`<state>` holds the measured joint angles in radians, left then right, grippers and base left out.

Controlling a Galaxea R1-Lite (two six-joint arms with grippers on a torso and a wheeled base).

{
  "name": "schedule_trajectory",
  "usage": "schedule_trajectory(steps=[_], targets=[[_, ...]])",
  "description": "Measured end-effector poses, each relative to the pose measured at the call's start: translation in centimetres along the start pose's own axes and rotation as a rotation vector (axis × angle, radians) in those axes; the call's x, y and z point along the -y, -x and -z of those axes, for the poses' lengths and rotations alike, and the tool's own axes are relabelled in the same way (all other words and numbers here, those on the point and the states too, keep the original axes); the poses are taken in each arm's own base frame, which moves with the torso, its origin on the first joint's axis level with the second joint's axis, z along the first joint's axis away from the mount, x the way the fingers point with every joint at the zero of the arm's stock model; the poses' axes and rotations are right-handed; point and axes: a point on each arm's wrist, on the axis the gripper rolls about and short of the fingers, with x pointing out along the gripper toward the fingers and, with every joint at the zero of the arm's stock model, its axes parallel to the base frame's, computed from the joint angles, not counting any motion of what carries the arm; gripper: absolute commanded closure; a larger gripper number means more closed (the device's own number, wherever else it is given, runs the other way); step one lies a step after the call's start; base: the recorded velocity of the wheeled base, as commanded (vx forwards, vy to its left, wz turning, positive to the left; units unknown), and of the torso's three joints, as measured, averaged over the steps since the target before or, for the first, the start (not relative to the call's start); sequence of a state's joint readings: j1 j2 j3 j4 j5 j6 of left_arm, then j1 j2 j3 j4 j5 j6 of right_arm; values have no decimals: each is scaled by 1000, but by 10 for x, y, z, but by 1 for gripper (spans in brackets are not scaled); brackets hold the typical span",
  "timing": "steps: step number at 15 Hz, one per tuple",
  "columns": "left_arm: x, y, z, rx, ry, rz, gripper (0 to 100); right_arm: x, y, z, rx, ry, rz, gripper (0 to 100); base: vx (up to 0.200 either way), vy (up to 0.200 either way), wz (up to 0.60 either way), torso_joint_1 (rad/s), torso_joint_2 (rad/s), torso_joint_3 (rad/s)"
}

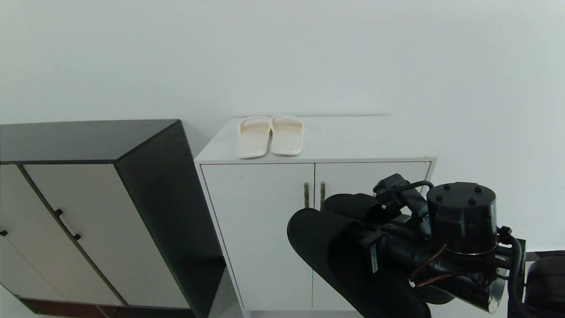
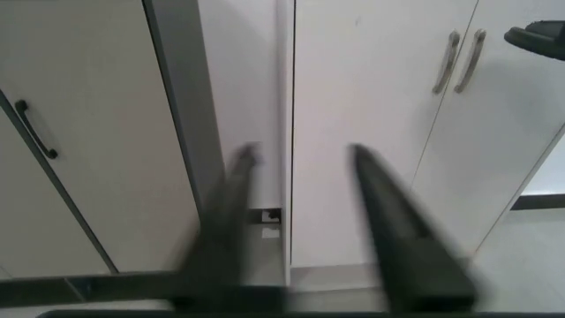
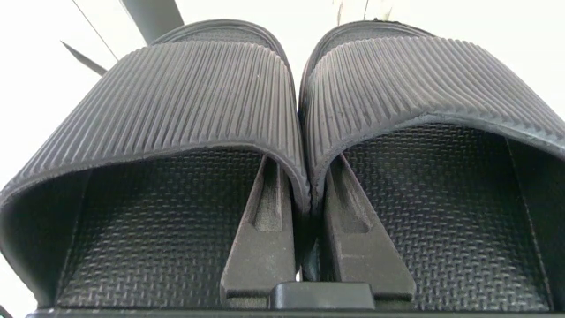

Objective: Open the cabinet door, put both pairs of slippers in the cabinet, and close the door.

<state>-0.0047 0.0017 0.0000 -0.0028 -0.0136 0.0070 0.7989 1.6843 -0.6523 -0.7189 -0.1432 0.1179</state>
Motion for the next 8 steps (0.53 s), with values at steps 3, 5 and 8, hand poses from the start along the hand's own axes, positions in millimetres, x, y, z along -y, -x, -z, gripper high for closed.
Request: schedule_trajectory(steps=[3, 5, 8], targets=[[0, 0, 0, 0, -7, 0, 0, 0, -5, 3, 2, 1, 2, 100, 0, 0, 0, -190, 500, 321], [0, 0, 0, 0, -15, 0, 0, 0, -6, 7, -15, 10, 3, 100, 0, 0, 0, -164, 488, 315], [0, 0, 0, 0, -25, 13, 0, 0, -10, 9, 5, 14, 2, 100, 0, 0, 0, -142, 476, 326]])
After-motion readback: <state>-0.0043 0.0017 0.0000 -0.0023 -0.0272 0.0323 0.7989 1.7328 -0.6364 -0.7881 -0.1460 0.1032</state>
